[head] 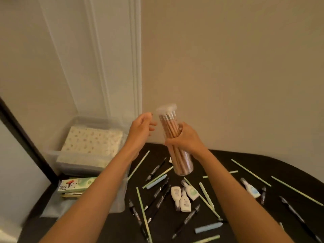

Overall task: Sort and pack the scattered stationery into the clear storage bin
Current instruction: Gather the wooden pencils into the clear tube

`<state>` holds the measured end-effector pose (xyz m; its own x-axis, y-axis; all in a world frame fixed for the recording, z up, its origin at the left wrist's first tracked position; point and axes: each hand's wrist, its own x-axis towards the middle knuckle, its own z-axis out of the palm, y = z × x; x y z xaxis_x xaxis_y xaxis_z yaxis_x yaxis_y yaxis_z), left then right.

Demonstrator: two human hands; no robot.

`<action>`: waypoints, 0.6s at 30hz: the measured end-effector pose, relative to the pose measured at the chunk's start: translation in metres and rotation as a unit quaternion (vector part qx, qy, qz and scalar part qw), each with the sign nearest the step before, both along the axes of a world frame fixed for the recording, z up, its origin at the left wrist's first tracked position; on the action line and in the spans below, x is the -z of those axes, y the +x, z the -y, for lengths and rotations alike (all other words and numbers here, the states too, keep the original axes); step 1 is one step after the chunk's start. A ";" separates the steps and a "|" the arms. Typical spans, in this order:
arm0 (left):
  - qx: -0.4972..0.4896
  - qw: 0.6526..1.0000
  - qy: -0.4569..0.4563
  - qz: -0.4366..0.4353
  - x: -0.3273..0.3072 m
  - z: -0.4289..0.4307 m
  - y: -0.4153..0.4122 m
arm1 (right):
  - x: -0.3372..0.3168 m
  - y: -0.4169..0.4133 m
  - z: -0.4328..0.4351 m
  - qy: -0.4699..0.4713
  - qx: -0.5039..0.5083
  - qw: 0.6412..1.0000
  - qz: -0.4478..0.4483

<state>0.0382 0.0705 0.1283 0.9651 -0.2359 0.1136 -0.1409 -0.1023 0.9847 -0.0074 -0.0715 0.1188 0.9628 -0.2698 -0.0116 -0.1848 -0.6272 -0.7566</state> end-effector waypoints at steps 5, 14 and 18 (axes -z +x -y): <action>0.030 0.985 0.153 -0.070 -0.017 -0.045 0.036 | -0.030 0.047 -0.044 0.372 0.125 0.920 0.001; 0.078 0.860 0.492 0.106 -0.004 -0.088 0.102 | -0.011 0.124 -0.095 0.570 0.112 0.814 -0.017; 0.018 0.809 0.561 0.176 0.003 -0.103 0.134 | 0.002 0.135 -0.076 0.276 0.181 0.943 0.050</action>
